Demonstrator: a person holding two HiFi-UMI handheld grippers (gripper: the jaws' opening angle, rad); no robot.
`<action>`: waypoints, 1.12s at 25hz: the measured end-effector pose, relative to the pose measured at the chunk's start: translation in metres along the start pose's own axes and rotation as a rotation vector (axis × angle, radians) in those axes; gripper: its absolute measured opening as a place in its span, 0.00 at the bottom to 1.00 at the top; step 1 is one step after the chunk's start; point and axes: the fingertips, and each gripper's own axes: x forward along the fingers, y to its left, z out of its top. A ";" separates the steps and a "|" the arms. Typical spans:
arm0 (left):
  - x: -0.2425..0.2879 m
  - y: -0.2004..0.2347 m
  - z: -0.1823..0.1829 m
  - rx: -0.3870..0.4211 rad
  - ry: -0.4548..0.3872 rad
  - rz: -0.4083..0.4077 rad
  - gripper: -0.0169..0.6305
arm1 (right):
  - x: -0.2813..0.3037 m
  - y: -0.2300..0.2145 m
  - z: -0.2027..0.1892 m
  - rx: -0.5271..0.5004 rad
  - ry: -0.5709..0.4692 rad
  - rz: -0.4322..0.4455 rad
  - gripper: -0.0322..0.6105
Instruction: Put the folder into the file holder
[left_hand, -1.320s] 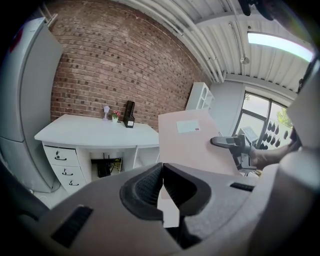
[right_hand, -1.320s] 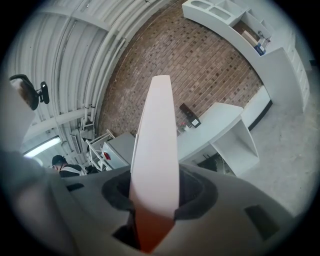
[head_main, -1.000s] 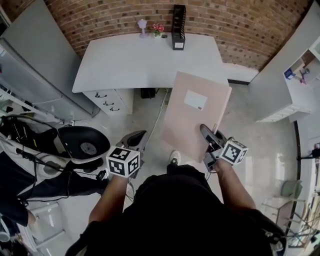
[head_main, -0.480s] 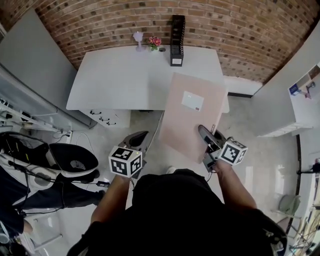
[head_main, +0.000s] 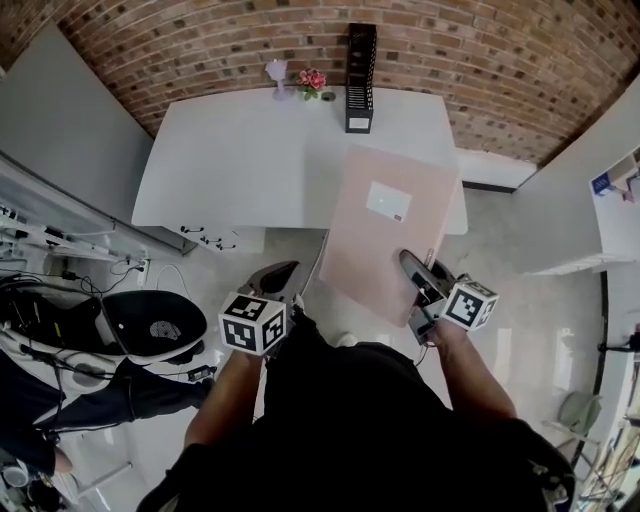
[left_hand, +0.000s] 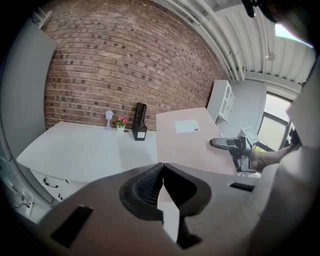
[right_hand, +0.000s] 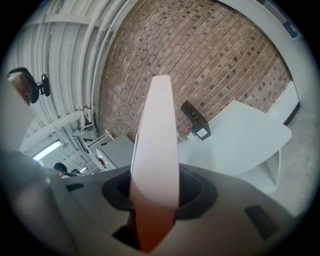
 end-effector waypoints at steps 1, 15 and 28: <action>0.002 0.004 -0.001 -0.006 0.002 -0.001 0.03 | 0.003 -0.004 -0.001 0.001 0.011 -0.014 0.32; 0.096 0.097 0.078 0.041 -0.005 -0.121 0.03 | 0.107 -0.031 0.061 -0.037 -0.017 -0.114 0.32; 0.165 0.213 0.162 0.118 0.000 -0.221 0.03 | 0.222 -0.037 0.143 -0.072 -0.158 -0.224 0.32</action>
